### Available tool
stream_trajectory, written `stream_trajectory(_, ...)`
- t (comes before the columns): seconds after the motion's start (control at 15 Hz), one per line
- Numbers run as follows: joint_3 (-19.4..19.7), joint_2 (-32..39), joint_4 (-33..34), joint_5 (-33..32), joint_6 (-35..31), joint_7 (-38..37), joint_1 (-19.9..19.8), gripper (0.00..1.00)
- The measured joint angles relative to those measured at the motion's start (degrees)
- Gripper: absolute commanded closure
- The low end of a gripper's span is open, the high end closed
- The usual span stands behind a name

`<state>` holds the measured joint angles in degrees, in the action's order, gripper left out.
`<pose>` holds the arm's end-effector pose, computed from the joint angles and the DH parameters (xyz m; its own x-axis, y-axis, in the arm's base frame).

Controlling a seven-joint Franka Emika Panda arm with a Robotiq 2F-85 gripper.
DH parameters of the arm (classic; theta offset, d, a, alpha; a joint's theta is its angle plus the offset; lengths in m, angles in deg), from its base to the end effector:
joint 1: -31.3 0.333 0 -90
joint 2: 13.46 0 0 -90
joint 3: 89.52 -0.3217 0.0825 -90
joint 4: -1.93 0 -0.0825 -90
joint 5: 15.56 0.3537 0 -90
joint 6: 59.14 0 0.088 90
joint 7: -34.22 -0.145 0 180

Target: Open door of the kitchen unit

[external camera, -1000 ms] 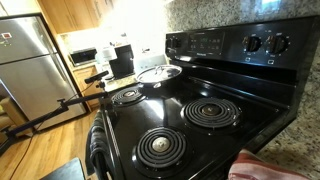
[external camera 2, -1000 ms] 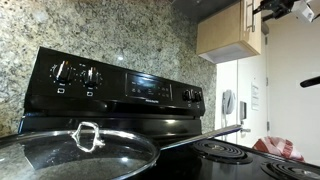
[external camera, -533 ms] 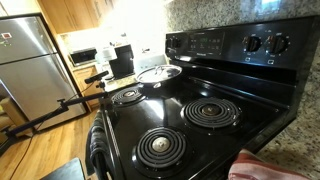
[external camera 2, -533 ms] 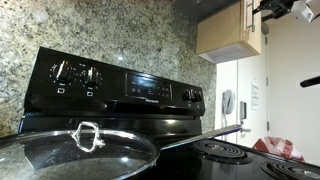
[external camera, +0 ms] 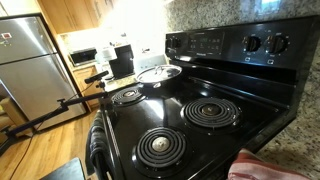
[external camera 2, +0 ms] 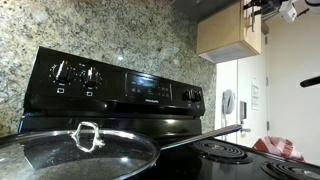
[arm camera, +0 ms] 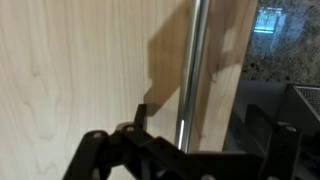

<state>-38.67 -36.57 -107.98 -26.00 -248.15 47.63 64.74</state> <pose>0.4434 -0.2512 0.7972 -0.0458 0.1214 0.9915 -0.2604 -0.9597 0.1055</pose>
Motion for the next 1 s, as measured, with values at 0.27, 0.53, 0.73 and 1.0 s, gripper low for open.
stream_trajectory(0.27,9.9,-2.0,4.6,-1.4,1.8,5.3,12.2,0.0)
stream_trajectory(0.53,12.0,-6.6,5.5,-5.4,4.5,9.7,17.2,0.0)
stream_trajectory(0.73,10.5,-10.2,5.0,-7.3,7.9,12.9,17.5,0.0)
stream_trajectory(1.0,7.1,-15.1,2.0,-7.4,9.6,17.7,15.1,0.0)
